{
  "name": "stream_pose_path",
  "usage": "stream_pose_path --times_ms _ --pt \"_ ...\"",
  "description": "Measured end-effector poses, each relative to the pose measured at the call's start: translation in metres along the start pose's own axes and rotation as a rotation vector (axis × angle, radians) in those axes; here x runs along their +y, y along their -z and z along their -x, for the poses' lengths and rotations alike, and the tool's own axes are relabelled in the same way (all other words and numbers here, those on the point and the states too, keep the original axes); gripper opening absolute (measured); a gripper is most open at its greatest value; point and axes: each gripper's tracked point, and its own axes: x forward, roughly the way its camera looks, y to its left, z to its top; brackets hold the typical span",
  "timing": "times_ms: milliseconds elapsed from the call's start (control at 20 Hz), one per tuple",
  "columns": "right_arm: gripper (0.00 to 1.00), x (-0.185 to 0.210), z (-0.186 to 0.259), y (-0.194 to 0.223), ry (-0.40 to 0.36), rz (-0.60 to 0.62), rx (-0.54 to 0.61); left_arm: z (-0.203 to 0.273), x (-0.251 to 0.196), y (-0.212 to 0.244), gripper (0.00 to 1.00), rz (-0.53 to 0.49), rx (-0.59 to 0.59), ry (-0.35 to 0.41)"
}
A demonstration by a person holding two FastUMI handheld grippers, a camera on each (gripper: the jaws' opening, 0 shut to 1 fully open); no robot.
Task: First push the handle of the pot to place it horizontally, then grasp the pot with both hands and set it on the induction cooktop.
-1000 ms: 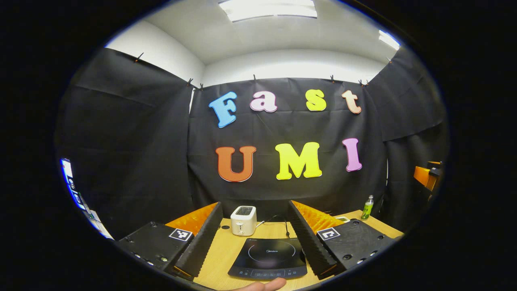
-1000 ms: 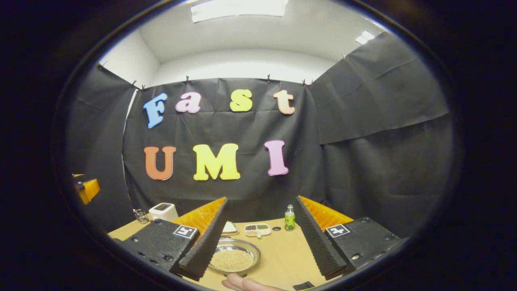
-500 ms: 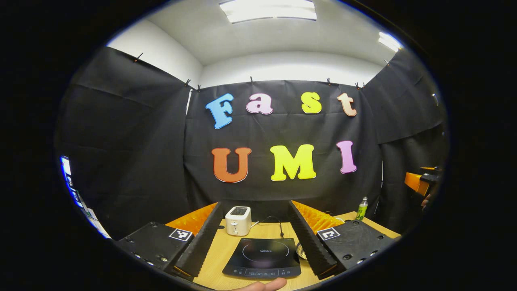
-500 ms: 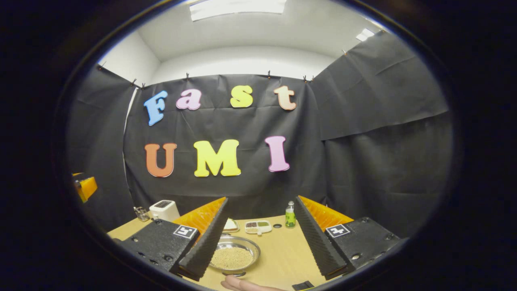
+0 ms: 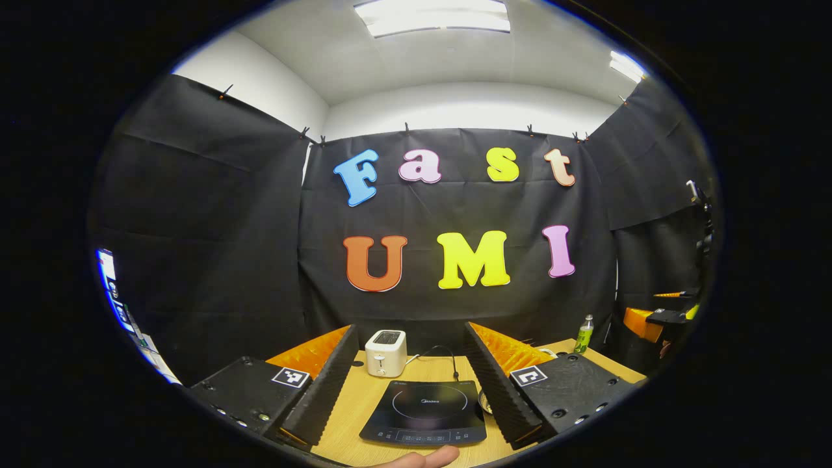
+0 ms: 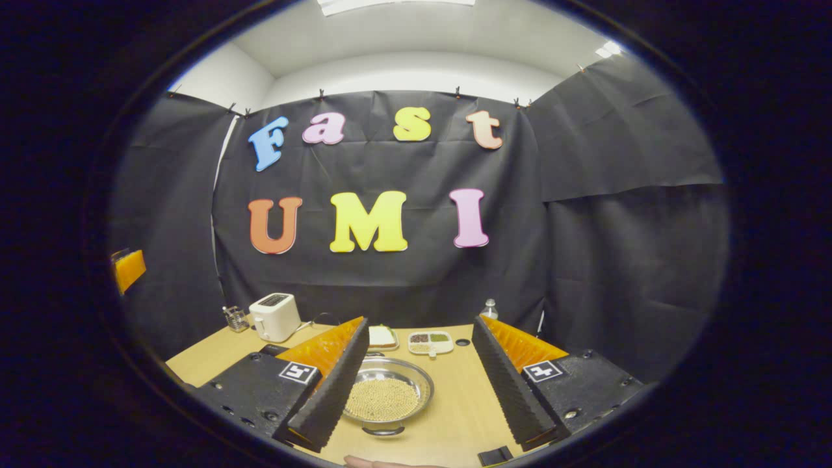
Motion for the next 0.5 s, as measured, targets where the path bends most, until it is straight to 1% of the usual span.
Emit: stream_pose_path --times_ms 50,100,300,350,450,500 --pt "0.95 0.006 -0.005 0.009 -0.017 0.002 0.026 0.001 -0.001 0.002 0.96 0.005 0.005 0.003" --pt "0.92 0.012 -0.01 0.02 -0.036 0.003 0.059 0.002 -0.001 0.003 0.96 0.008 0.006 0.006" --pt "0.63 0.032 -0.023 0.048 -0.093 0.038 0.122 0.006 0.004 0.004 0.96 -0.001 0.004 0.001" --pt "0.55 0.041 -0.027 0.059 -0.117 0.039 0.151 0.009 0.006 0.003 0.96 -0.002 -0.001 -0.002" --pt "0.3 0.057 -0.031 0.083 -0.166 0.026 0.223 0.011 0.003 0.003 0.96 0.0 -0.004 0.01" --pt "0.2 0.06 -0.034 0.095 -0.176 0.017 0.261 0.012 0.002 0.004 0.96 0.003 -0.004 0.017"
